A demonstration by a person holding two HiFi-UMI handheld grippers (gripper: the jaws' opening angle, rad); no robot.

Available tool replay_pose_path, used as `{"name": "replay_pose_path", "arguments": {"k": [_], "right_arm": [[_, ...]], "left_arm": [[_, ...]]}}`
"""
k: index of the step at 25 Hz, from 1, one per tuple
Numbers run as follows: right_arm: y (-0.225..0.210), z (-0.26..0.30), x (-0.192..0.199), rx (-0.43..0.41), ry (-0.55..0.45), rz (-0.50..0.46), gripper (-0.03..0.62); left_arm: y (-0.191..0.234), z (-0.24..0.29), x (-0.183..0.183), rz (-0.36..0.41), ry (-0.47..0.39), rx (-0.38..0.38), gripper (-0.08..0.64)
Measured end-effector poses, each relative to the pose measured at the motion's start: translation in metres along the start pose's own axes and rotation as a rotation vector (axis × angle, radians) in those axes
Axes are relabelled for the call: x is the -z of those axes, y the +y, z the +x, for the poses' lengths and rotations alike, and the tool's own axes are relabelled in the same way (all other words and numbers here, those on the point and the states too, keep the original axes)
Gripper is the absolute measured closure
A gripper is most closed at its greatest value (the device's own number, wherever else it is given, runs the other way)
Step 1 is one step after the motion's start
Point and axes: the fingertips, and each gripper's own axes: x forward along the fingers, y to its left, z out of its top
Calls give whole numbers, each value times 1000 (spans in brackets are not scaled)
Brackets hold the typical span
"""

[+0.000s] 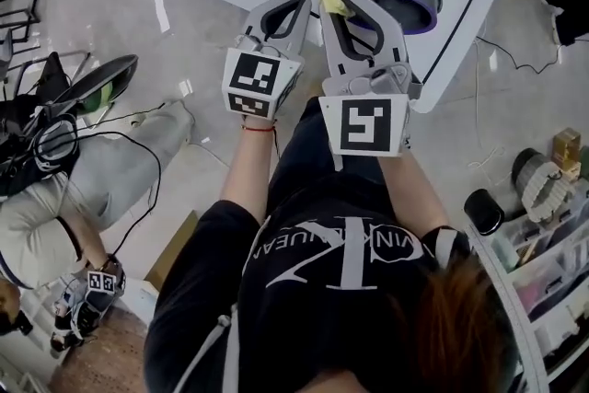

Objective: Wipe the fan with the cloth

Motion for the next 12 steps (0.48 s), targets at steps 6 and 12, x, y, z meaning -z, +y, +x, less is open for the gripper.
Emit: {"name": "replay_pose_path", "arguments": {"k": [6,12], "right_arm": [[-3,22,0,54,79,-60,534],[-1,11,-5,105,109,-61,532]], "left_arm": [[-4,13,-11,30,-18,86,549],[1,6,-17,50,-31,122,549]]}}
